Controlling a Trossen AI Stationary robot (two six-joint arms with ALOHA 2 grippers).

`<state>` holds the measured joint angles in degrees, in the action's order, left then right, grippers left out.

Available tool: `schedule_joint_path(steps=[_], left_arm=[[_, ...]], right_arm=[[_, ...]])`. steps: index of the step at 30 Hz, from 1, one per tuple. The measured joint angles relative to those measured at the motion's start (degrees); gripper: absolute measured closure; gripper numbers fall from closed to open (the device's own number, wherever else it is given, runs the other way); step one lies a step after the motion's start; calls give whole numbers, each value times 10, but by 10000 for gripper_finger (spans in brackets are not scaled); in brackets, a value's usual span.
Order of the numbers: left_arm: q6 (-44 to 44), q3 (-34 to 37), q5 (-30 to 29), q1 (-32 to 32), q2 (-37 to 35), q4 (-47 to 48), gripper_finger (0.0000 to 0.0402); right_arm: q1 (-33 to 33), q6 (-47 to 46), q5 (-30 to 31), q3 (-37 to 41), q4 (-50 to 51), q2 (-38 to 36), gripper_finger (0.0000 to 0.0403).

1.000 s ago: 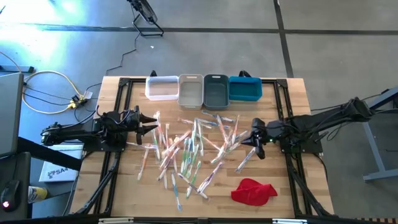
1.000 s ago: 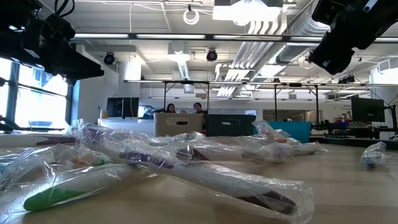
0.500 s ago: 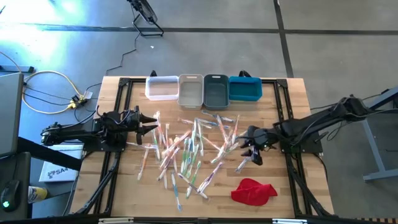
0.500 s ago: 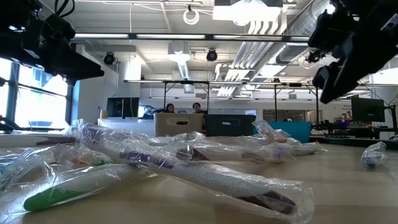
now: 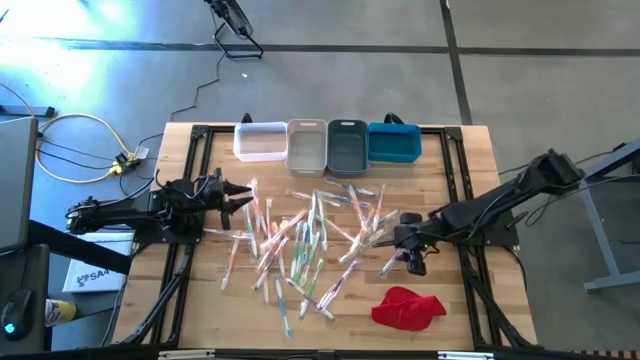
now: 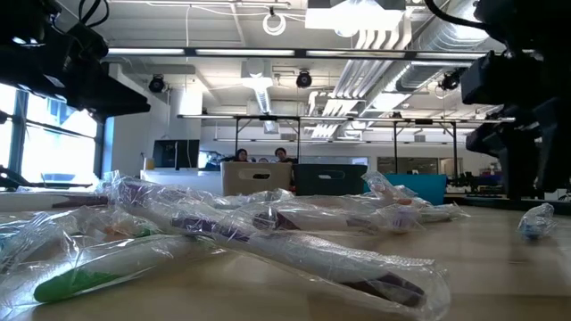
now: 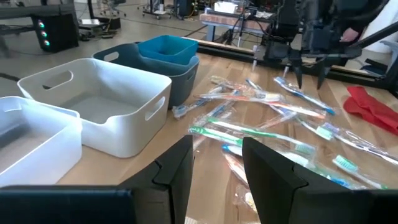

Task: Pick & Place Toothbrushes
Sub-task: Put the blue toothbrush into the blue bin

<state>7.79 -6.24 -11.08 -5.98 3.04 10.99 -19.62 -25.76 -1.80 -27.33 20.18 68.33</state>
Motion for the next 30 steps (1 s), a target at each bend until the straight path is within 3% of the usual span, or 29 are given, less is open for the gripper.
schedule_joint_path(steps=[13,30], left_arm=[[0,0,-6,0,0,10,265],[0,-1,-6,0,0,16,265]], right_arm=[[-3,2,8,-4,-1,87,227],[-3,-1,15,-1,-3,87,227]])
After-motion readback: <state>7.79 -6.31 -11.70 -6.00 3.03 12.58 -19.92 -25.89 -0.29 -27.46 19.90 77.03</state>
